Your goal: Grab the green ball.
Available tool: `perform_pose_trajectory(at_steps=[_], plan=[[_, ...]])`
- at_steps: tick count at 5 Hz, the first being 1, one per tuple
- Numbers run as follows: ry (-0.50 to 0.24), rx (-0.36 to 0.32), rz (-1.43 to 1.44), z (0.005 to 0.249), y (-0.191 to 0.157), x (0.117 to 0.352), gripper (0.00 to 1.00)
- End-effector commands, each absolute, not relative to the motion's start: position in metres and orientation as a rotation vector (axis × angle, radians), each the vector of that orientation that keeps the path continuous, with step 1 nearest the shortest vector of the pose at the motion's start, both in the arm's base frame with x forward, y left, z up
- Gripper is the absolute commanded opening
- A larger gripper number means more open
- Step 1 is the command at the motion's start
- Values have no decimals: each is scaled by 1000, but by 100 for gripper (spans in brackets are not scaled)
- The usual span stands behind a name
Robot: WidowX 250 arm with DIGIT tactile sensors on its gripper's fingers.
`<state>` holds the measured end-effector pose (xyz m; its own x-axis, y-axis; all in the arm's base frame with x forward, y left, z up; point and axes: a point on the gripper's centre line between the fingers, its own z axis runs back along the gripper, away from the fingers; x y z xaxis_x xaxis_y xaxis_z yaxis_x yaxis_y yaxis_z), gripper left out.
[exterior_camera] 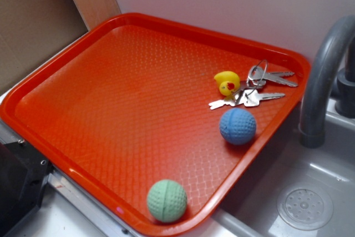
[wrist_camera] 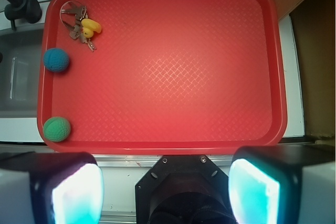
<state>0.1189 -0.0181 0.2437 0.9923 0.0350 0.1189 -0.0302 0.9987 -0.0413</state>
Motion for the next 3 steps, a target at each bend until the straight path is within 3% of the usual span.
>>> perform_pose_trajectory(at_steps=[1, 2, 3], plan=[[-120, -39, 33, 244, -18, 119, 100], [-165, -14, -219, 200, -68, 133, 100], [-180, -70, -466, 156, -122, 130, 100]])
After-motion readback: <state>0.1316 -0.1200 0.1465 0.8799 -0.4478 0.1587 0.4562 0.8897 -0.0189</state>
